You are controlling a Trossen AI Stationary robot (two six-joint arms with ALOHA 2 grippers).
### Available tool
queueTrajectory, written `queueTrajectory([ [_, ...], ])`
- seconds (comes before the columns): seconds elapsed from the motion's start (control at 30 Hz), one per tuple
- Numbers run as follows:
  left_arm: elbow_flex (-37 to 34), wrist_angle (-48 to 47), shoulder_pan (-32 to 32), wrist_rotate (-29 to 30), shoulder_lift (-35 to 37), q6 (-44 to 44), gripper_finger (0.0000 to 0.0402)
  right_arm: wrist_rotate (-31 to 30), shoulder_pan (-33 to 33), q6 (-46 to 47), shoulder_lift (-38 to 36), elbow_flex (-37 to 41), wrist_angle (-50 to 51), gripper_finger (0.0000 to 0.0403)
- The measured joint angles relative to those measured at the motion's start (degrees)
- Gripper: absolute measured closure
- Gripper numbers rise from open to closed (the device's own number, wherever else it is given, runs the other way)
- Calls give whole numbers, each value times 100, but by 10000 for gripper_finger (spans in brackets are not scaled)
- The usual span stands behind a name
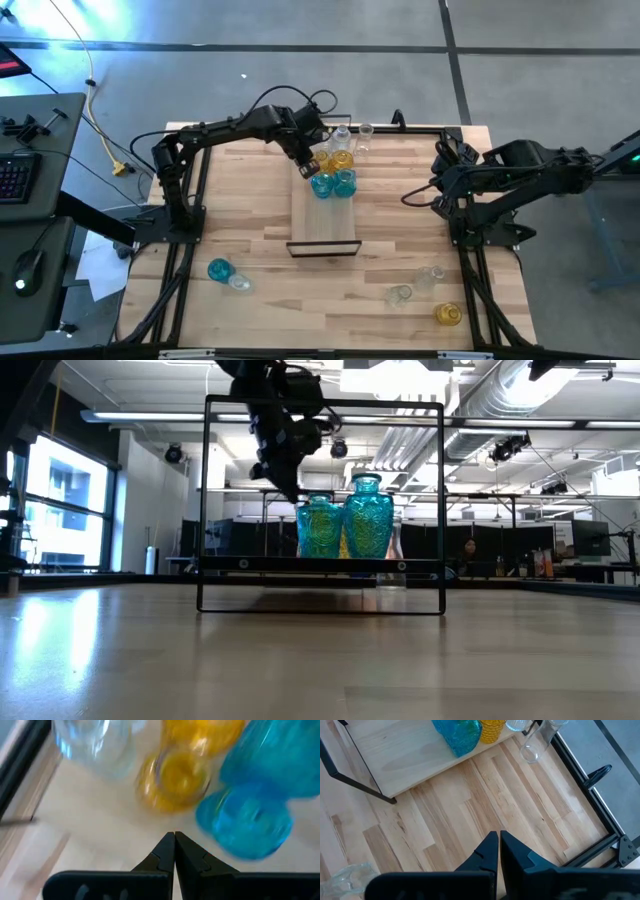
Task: Sort vases onto shelf
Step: Put the bottom left yellow flower vase on the shelf aligned with the other yellow flower vase, then put the bottom right transparent flower vase on the shelf aligned with the other transparent flower vase
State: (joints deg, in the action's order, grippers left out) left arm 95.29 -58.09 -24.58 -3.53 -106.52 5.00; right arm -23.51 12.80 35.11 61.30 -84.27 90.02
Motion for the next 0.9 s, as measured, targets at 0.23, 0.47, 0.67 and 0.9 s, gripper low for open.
queueTrajectory([
  [0.23, -2, -1071, 0, 912, 333, -254, 401, 7, 1, -3, 0, 2, 0, 403],
  [0.47, 81, -1335, 43, 978, 1610, 401, 401, -22, 0, -56, 0, 2, 0, 403],
  [0.67, 87, -1228, 390, 455, 2917, 1563, 401, -155, 0, -94, 0, 2, 0, 403],
  [0.9, 87, -1199, 1051, 621, 3752, 2327, 401, 876, -2, -344, 18, 2, -167, 403],
])
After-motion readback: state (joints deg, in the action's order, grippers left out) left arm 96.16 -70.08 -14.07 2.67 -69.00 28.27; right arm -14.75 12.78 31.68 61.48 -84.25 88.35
